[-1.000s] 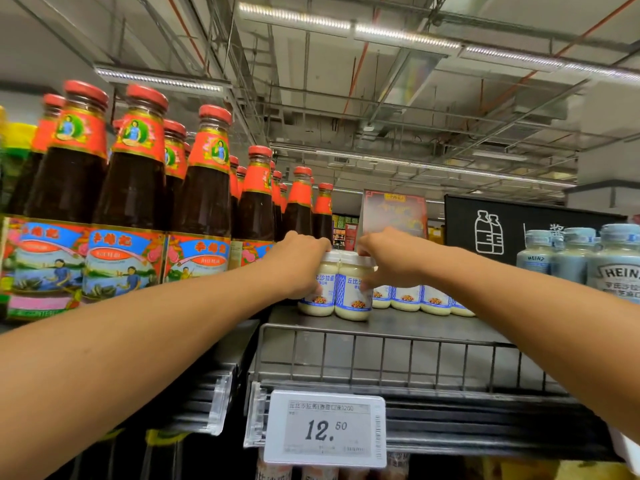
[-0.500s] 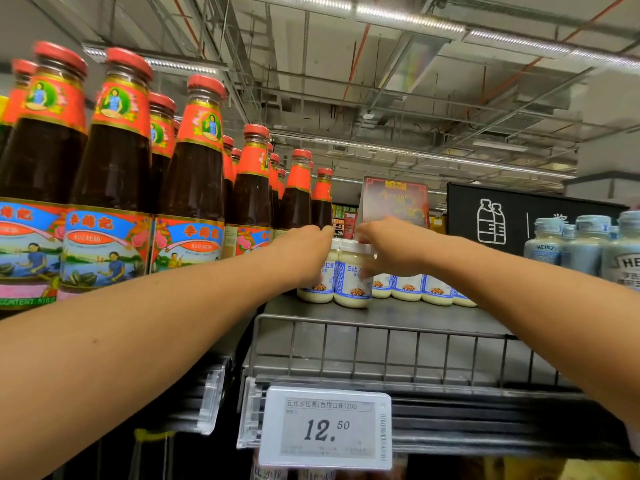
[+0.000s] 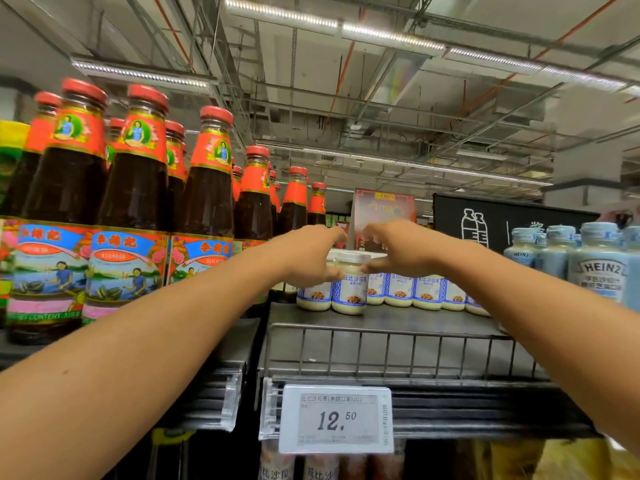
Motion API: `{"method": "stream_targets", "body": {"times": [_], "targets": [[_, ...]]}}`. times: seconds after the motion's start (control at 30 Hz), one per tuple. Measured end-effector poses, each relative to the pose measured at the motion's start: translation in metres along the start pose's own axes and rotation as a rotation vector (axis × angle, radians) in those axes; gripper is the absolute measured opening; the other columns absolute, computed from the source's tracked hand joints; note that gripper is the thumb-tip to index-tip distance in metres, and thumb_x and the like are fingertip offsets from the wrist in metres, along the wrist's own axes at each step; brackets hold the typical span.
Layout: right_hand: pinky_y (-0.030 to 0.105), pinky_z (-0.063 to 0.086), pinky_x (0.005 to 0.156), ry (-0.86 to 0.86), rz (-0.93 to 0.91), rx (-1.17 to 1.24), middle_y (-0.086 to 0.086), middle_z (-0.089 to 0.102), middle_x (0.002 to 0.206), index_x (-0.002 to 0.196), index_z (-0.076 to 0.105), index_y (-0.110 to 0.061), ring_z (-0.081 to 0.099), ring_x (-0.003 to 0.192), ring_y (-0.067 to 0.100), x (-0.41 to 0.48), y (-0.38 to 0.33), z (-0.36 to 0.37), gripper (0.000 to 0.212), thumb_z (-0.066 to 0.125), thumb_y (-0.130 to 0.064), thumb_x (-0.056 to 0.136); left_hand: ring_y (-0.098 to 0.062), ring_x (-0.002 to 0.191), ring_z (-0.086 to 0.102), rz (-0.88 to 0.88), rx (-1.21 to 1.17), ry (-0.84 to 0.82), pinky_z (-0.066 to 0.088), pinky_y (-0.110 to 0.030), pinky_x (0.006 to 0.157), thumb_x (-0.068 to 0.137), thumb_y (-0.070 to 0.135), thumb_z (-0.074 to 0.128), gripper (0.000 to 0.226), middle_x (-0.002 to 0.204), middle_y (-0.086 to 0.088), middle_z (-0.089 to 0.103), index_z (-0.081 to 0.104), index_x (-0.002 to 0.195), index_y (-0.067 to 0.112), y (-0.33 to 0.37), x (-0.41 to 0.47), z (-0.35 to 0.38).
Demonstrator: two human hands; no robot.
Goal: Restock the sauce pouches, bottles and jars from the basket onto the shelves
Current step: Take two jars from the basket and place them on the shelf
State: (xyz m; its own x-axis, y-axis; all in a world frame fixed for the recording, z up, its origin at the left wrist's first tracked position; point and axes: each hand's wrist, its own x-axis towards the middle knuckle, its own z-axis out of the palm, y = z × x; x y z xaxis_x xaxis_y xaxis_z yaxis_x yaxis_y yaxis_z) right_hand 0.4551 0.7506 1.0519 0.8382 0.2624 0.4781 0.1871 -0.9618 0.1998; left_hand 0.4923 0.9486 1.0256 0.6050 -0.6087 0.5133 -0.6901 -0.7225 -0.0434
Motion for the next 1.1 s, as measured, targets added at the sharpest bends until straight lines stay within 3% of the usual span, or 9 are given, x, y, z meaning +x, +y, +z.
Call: {"method": "stream_targets", "body": {"times": [0.1, 0.2, 0.3, 0.47, 0.6, 0.7, 0.87, 0.97, 1.1], "targets": [[0.031, 0.043, 0.08, 0.046, -0.002, 0.028, 0.005, 0.062, 0.126, 0.128, 0.055, -0.018, 0.053, 0.098, 0.017, -0.011, -0.002, -0.002, 0.052, 0.071, -0.047, 0.088, -0.016, 0.122, 0.05, 0.042, -0.093, 0.024, 0.037, -0.026, 0.092, 0.091, 0.047, 0.063, 0.061, 0.139, -0.001, 0.051, 0.042, 0.143, 0.025, 0.004, -0.005, -0.005], [0.032, 0.047, 0.083, 0.082, 0.014, 0.07, 0.004, 0.063, 0.125, 0.131, 0.055, -0.02, 0.057, 0.102, 0.017, -0.026, -0.005, -0.002, 0.052, 0.07, -0.047, 0.089, -0.003, 0.093, 0.053, 0.08, -0.172, 0.038, 0.038, -0.02, 0.081, 0.089, 0.054, 0.062, 0.058, 0.128, 0.001, 0.056, 0.047, 0.139, 0.028, 0.009, -0.008, -0.009], [0.027, 0.045, 0.075, 0.13, 0.029, 0.129, 0.001, 0.064, 0.118, 0.129, 0.056, -0.022, 0.054, 0.081, 0.001, -0.045, -0.009, -0.002, 0.049, 0.071, -0.045, 0.089, 0.005, 0.077, 0.051, 0.126, -0.221, 0.04, 0.035, -0.012, 0.067, 0.09, 0.052, 0.064, 0.054, 0.122, 0.005, 0.058, 0.049, 0.137, 0.03, 0.016, -0.01, -0.014], [0.033, 0.053, 0.077, 0.272, 0.085, 0.2, -0.004, 0.066, 0.101, 0.121, 0.061, -0.021, 0.062, 0.085, 0.013, -0.086, -0.023, -0.012, 0.04, 0.066, -0.047, 0.091, 0.01, 0.083, 0.054, 0.23, -0.299, 0.057, 0.038, -0.011, 0.071, 0.085, 0.059, 0.063, 0.046, 0.109, 0.016, 0.062, 0.053, 0.126, 0.041, 0.04, -0.023, -0.027], [0.028, 0.052, 0.069, 0.407, 0.115, 0.301, -0.008, 0.065, 0.087, 0.109, 0.06, -0.022, 0.064, 0.081, 0.011, -0.13, -0.03, -0.022, 0.024, 0.066, -0.036, 0.09, 0.021, 0.084, 0.053, 0.335, -0.401, 0.098, 0.039, -0.009, 0.069, 0.086, 0.056, 0.064, 0.032, 0.097, 0.021, 0.065, 0.057, 0.115, 0.046, 0.074, -0.039, -0.037], [0.022, 0.05, 0.068, 0.48, 0.129, 0.392, -0.01, 0.065, 0.084, 0.11, 0.061, -0.024, 0.063, 0.08, 0.006, -0.168, -0.028, -0.03, 0.022, 0.069, -0.028, 0.09, 0.014, 0.082, 0.058, 0.396, -0.443, 0.108, 0.042, -0.007, 0.063, 0.085, 0.058, 0.064, 0.031, 0.093, 0.021, 0.066, 0.056, 0.113, 0.049, 0.106, -0.05, -0.038], [0.031, 0.056, 0.073, 0.543, 0.185, 0.525, -0.008, 0.068, 0.089, 0.112, 0.064, -0.02, 0.065, 0.083, 0.009, -0.239, -0.018, -0.036, 0.023, 0.069, -0.027, 0.091, 0.0, 0.086, 0.066, 0.48, -0.587, 0.093, 0.052, -0.026, 0.073, 0.079, 0.067, 0.06, 0.033, 0.098, 0.019, 0.067, 0.057, 0.108, 0.051, 0.165, -0.062, -0.022], [0.035, 0.057, 0.074, 0.567, 0.237, 0.587, -0.007, 0.07, 0.089, 0.109, 0.065, -0.019, 0.068, 0.083, 0.011, -0.284, -0.006, -0.036, 0.018, 0.069, -0.021, 0.091, 0.001, 0.083, 0.065, 0.533, -0.726, 0.075, 0.049, -0.022, 0.072, 0.078, 0.068, 0.06, 0.036, 0.096, 0.017, 0.068, 0.06, 0.109, 0.049, 0.207, -0.067, -0.004], [0.02, 0.053, 0.07, 0.613, 0.328, 0.611, -0.014, 0.071, 0.089, 0.108, 0.067, -0.026, 0.068, 0.083, 0.006, -0.353, 0.011, -0.036, 0.019, 0.07, -0.029, 0.09, -0.002, 0.091, 0.067, 0.607, -0.902, -0.003, 0.054, -0.026, 0.075, 0.081, 0.062, 0.062, 0.037, 0.101, 0.018, 0.069, 0.062, 0.113, 0.043, 0.269, -0.073, 0.024]]}}
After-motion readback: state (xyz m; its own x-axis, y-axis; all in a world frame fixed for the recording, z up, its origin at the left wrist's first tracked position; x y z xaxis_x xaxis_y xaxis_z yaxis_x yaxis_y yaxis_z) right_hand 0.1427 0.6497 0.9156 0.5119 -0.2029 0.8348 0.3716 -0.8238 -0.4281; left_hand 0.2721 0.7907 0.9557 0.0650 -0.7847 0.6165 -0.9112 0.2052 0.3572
